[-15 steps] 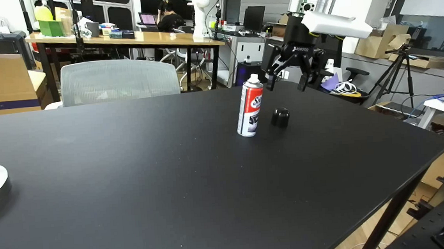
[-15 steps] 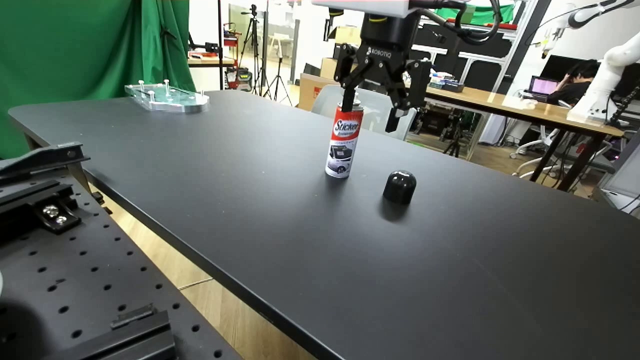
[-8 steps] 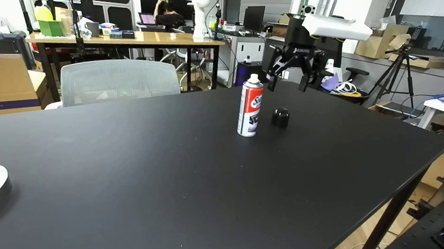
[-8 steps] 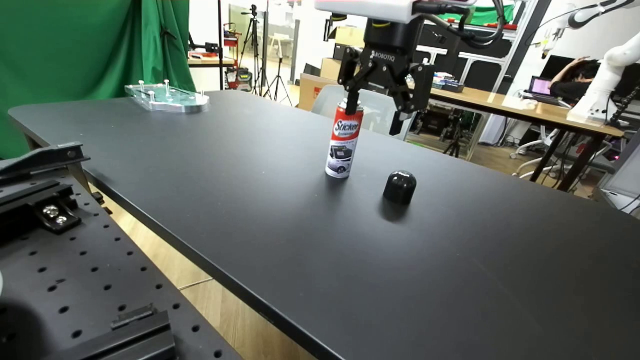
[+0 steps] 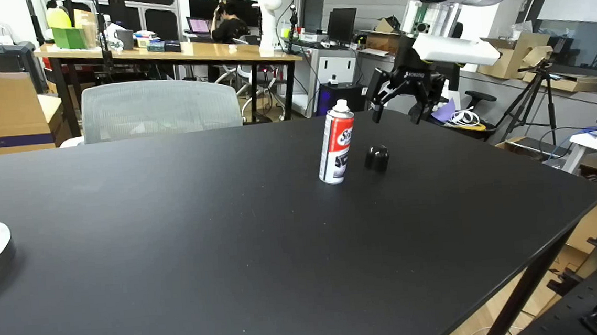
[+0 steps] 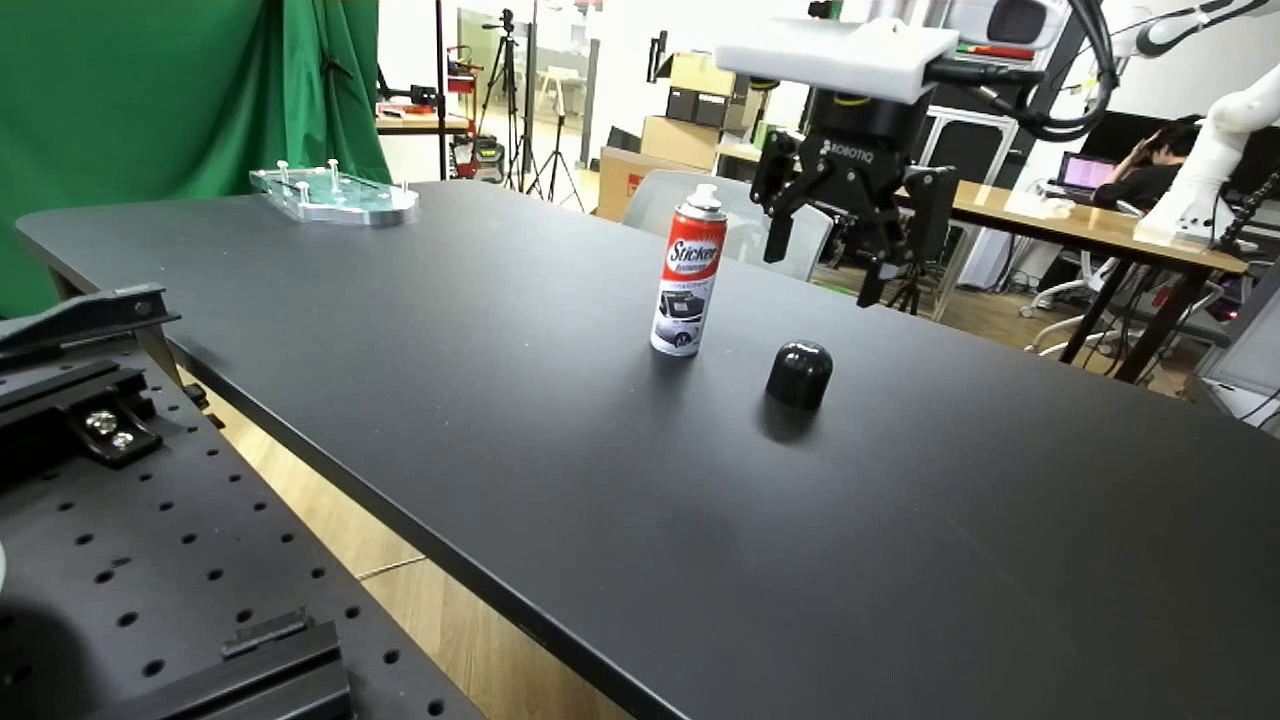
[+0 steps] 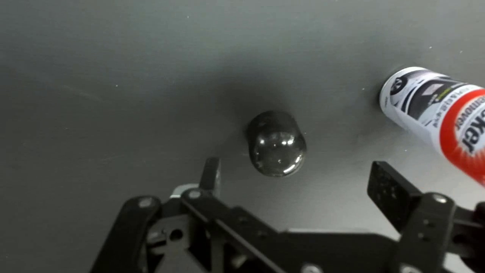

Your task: Put the black cap on the can

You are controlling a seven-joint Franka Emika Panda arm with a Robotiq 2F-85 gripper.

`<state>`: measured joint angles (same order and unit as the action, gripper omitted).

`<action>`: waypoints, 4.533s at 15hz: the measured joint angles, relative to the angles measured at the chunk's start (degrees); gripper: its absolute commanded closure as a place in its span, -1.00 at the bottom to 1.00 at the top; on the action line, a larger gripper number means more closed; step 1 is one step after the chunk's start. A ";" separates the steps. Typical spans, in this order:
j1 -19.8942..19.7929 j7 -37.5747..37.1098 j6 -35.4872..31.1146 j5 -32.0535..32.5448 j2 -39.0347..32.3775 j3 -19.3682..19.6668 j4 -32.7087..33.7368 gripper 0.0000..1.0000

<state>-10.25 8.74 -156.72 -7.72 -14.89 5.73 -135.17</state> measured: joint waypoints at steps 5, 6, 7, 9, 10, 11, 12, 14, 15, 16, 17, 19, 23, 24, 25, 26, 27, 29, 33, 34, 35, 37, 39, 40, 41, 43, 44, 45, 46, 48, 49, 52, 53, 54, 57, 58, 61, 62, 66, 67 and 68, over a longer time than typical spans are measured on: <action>-0.50 0.84 0.25 0.00 -6.81 -0.68 6.07 -1.00; -0.50 0.93 0.34 0.01 -8.10 -1.06 7.20 -1.00; -0.50 1.02 0.49 0.02 -9.26 -1.50 8.26 -1.00; -0.49 1.18 1.03 0.02 -11.27 -2.32 10.14 -1.00; -0.49 1.24 1.35 0.02 -12.13 -2.64 11.01 -1.00; -0.50 1.32 1.57 0.02 -12.95 -2.89 11.80 -1.00; -0.50 1.39 1.92 0.02 -13.69 -3.03 12.56 -1.00; -0.54 1.48 2.69 0.02 -14.98 -3.11 13.91 -1.00; -0.59 1.52 3.03 0.02 -15.53 -3.11 14.42 -1.00; -0.66 1.55 3.45 0.02 -15.98 -3.11 14.82 -1.00; -0.76 1.56 3.74 0.02 -16.39 -3.10 15.15 -1.00; -1.06 1.56 4.17 0.02 -16.76 -3.09 15.25 -1.00; -2.03 1.56 4.80 0.02 -16.78 -3.00 15.15 -0.50; -2.32 1.57 4.95 0.02 -16.79 -3.00 15.10 -0.49; -2.59 1.58 5.14 0.02 -16.81 -2.99 15.07 -0.37; -2.83 1.63 5.48 0.02 -16.82 -2.99 15.06 -0.19; -3.02 1.70 5.75 0.02 -16.84 -2.99 15.05 -0.06; -3.21 1.79 5.99 0.02 -16.94 -2.99 15.04 0.23; -3.29 1.93 5.99 -0.01 -16.99 -3.04 15.04 0.36; -3.29 1.95 5.90 -0.01 -16.90 -3.04 15.03 0.36; -3.27 1.98 5.73 -0.01 -16.60 -3.04 14.98 0.36; -3.07 1.99 5.30 0.38 -15.18 -2.95 14.66 0.36; -2.49 1.95 4.65 1.40 -12.64 -2.76 13.69 0.36; -2.05 1.85 4.49 2.08 -11.10 -2.64 13.09 0.36; -1.43 1.66 4.38 2.74 -9.42 -2.45 12.42 0.36; 0.24 0.81 4.36 4.51 -5.87 -2.04 11.10 0.36; 1.29 -0.11 4.35 5.57 -4.09 -1.83 10.49 0.36; 2.57 -1.49 4.34 6.87 -2.25 -1.56 9.96 0.36; 3.96 -3.38 4.33 8.45 -0.40 -1.29 9.46 0.36; 6.74 -7.95 4.30 11.87 2.99 -0.94 8.72 0.36; 8.04 -9.92 4.47 12.97 4.48 -0.96 8.39 0.36; 10.91 -13.42 6.94 13.55 7.63 -2.17 7.47 0.36; 11.49 -14.10 8.05 13.54 8.22 -2.76 7.15 0.36; 12.00 -14.84 8.92 13.55 8.78 -3.32 6.65 0.36; 12.99 -16.99 10.07 13.82 10.71 -4.50 4.59 0.36; 13.09 -17.55 10.15 13.86 11.55 -4.79 3.82 -0.14; 13.02 -17.36 10.10 13.73 11.85 -5.06 3.40 0.36; 12.97 -17.29 10.06 13.72 11.64 -5.09 3.40 0.36; 12.88 -10.96 10.90 7.17 11.82 -5.73 3.04 0.36; 12.77 -8.96 11.50 4.95 12.10 -5.85 3.03 0.36; 12.61 -7.64 12.01 3.49 12.43 -5.85 3.03 0.36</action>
<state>2.36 1.10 -144.71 -4.23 -2.46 -0.13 -132.14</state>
